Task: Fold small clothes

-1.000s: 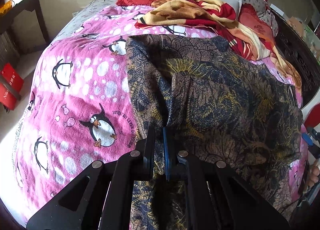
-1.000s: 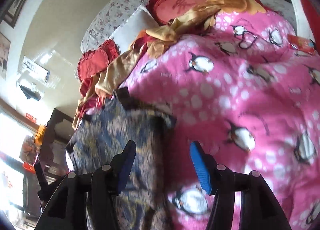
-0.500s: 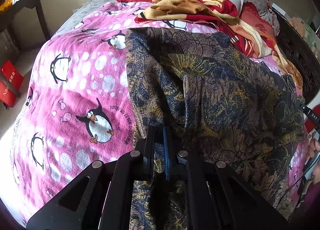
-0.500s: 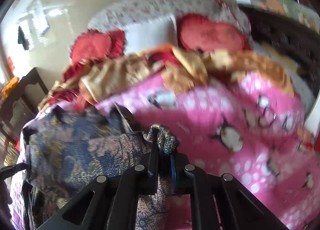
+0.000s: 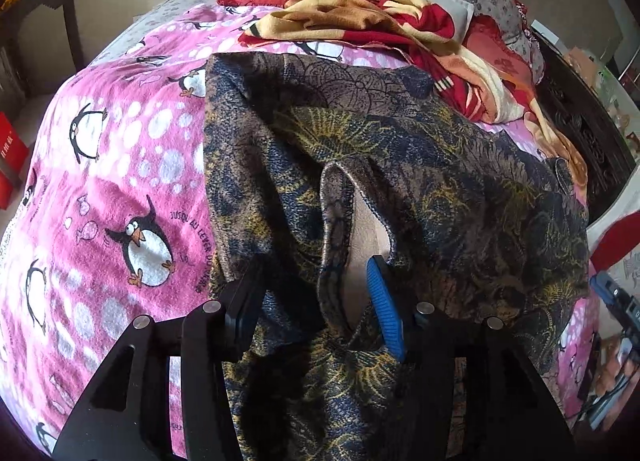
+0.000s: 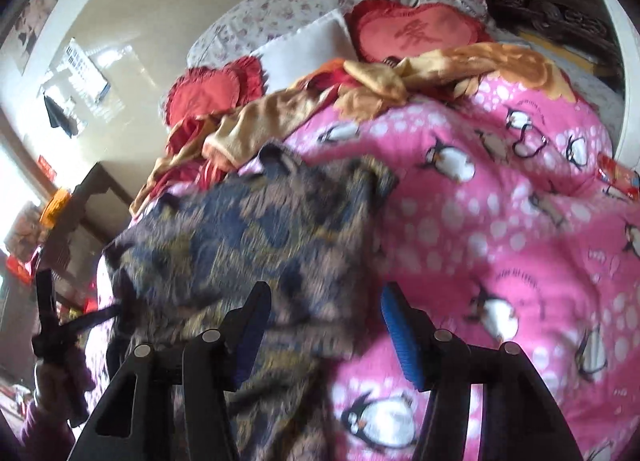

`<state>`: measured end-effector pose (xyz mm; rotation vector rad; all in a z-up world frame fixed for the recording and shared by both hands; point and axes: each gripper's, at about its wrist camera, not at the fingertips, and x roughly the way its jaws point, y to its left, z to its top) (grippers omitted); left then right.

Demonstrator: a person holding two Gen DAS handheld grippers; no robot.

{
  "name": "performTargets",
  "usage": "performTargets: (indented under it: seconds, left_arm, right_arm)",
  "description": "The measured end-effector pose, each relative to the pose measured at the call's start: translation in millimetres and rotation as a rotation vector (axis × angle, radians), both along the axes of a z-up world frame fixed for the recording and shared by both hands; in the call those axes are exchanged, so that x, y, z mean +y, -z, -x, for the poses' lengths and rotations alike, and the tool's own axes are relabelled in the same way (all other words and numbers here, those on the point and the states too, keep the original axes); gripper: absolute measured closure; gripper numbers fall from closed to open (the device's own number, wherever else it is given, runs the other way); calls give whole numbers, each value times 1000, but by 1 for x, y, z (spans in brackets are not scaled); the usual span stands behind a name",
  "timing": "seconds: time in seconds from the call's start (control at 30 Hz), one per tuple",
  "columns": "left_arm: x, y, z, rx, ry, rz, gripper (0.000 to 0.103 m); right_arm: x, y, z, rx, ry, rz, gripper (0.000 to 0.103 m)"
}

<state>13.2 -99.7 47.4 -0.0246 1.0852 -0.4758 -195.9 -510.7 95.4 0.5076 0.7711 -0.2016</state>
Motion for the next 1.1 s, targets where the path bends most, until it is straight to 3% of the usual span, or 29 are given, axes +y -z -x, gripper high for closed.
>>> performTargets:
  seconds: [0.1,0.2,0.4,0.57,0.63,0.73,0.87,0.9,0.93,0.97,1.03,1.07,1.1]
  left_arm:
    - [4,-6,4,-8,-17,29,52]
    - [8,-9,5,1,-29,68,52]
    - [-5,3,3,29,-11,38,50]
    - [2,-5,5,38,-8,162,49]
    - [7,-10,7,32,5,191,38]
    - [10,-12,8,-4,-3,183,28]
    - [-4,1,-1,26,-1,120,28]
    - [-6,5,-1,27,6,102,30]
    - [-11,9,-3,27,21,78,49]
    - [-16,12,-4,27,38,47,79]
    - [-19,11,-4,16,51,23,93]
    - [-17,7,-4,-4,51,24,99]
    - [-15,2,-4,-26,47,23,99]
  right_arm:
    - [7,10,3,46,12,0,48]
    - [1,19,0,32,27,-81,47]
    - [10,26,-11,43,14,-122,46]
    - [11,29,-8,43,6,-146,39]
    - [11,30,-9,53,1,-144,39]
    - [10,31,-11,49,2,-153,37]
    - [12,34,-17,54,4,-147,37]
    - [12,35,-18,56,3,-145,38]
    - [12,35,-20,56,3,-139,50]
    - [13,35,-20,57,2,-126,59]
    - [15,30,-21,53,-13,-87,78]
    - [17,25,-20,44,-20,-66,82]
    - [19,19,-18,33,-26,-45,82]
